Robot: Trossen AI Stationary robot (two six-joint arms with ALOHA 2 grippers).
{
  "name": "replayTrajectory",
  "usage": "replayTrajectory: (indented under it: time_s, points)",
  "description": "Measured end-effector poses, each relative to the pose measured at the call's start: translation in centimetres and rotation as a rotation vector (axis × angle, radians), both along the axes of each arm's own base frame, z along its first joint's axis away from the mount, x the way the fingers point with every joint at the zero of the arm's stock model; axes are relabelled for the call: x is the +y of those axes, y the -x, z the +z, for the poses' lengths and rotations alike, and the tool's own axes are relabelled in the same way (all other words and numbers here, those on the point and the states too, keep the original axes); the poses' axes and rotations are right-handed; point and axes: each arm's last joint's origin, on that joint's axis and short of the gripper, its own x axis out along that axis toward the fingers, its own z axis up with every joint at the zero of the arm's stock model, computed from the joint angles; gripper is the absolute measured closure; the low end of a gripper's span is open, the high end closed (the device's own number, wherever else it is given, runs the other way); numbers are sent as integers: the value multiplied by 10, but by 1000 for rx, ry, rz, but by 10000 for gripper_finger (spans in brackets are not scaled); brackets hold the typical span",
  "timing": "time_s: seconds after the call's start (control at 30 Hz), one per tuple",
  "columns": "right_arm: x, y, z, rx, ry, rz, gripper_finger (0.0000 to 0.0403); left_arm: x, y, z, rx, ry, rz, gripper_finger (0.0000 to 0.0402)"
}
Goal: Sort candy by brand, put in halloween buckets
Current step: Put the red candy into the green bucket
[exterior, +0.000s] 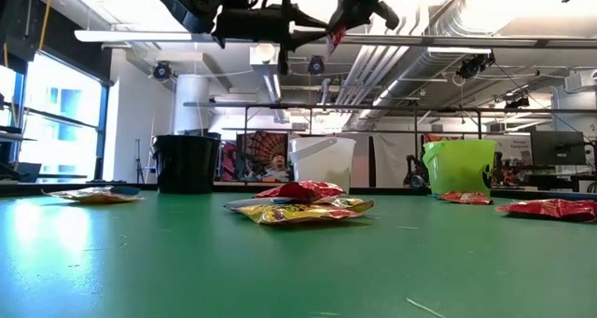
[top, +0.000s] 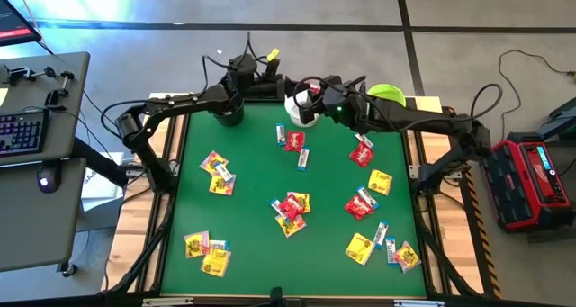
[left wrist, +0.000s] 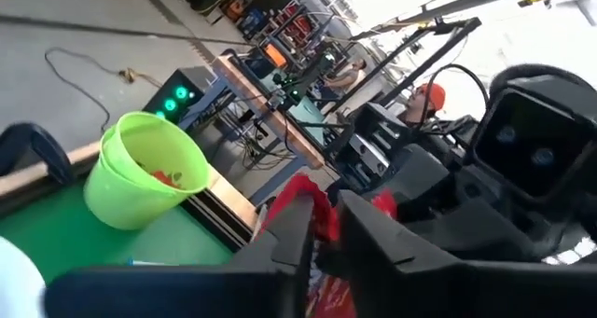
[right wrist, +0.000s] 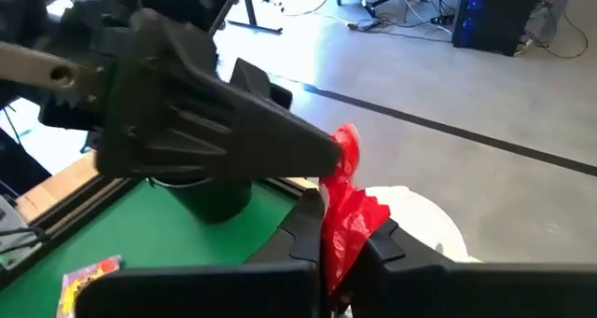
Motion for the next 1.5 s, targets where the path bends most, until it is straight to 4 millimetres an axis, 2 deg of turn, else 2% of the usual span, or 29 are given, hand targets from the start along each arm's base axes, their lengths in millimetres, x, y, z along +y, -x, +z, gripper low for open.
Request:
replayTrajectory:
  time_s: [0.27, 0.4, 0.53, 0.7, 0.9, 1.07, 1.27, 1.5]
  points:
    - [-12, 24, 12, 19, -2, -60, 399, 7, 5, 5, -44, -78, 14, 268]
    - [-27, 48, 14, 91, -26, -153, 399, 10, 6, 4, -29, -116, 9, 245]
    - [-46, 78, 6, 240, -87, -298, 399, 9, 6, 3, -19, -175, -15, 239]
    - [-73, 108, -13, 408, -176, -445, 399, 7, 5, 3, -10, -212, -40, 239]
    - [-101, 136, -55, 538, -277, -583, 399, 7, 5, -1, 25, -210, -44, 239]
    - [-116, 156, -88, 574, -335, -666, 399, 7, 5, -2, 31, -206, -45, 239]
    - [-124, 172, -116, 555, -408, -727, 400, 7, 5, -2, 30, -207, -44, 239]
    - [-126, 181, -133, 542, -437, -781, 382, 8, 6, -2, 31, -225, -43, 239]
